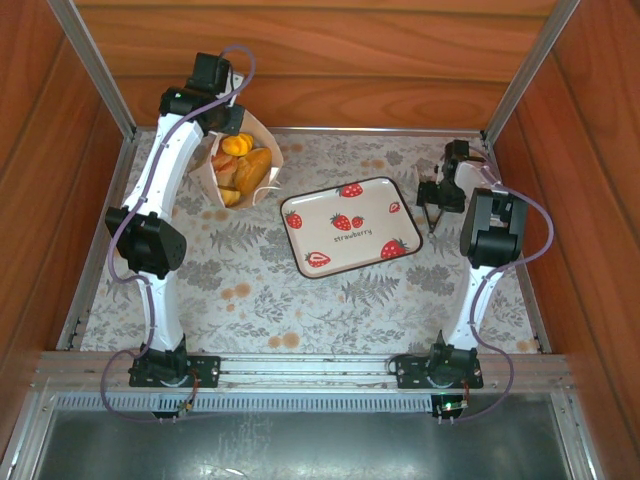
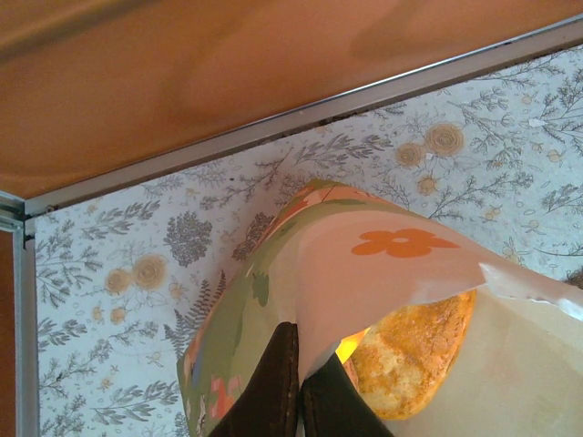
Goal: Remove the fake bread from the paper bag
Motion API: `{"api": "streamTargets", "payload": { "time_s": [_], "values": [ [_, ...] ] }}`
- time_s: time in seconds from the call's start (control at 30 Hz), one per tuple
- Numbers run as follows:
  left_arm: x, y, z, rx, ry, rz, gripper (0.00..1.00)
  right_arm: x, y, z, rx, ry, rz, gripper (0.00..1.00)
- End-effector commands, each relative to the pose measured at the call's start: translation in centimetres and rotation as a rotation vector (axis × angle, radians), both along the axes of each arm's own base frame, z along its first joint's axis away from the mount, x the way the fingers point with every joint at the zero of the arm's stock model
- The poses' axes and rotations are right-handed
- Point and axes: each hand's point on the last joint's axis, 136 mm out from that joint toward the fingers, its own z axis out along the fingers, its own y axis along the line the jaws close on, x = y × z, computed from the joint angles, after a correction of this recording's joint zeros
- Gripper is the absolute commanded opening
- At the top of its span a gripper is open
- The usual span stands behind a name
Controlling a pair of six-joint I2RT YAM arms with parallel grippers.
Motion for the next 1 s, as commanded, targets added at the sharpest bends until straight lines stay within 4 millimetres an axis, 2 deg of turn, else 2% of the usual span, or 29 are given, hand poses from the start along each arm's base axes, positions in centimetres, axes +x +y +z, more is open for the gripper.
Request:
{"api": "streamTargets", "payload": {
  "time_s": [0.0,0.2,0.33,0.57,0.8,0.97],
  "values": [
    [0.7,-0.7,1.3,-0.042,-0.044,0.002,0.00,-1.6,0.9,-2.7,0.048,0.103,0.008,0.75],
    [0.7,-0.6,1.4,-0.044,-0.046,0.004,0.00,-1.4,1.2,-2.7,0.053,0.104,0.035,0.38],
    [0.6,-0.6,1.5,-0.044,-0.047,0.004,0.00,-1.1,1.2,-2.6,0.053,0.080,0.039,0.20],
    [0.5,-0.4,1.3,-0.036,-0.041,0.015,0.00,-0.6,1.8,-0.6,0.062,-0.015,0.063,0.05],
    [0.3,-0.3,1.1,-0.039,-0.035,0.019,0.00,-1.0,2.3,2.6,0.067,-0.202,0.071,0.03],
    [0.2,-0.4,0.7,-0.043,-0.022,0.019,0.00,-1.8,1.9,3.6,0.047,-0.287,0.041,0.01]
  ]
}}
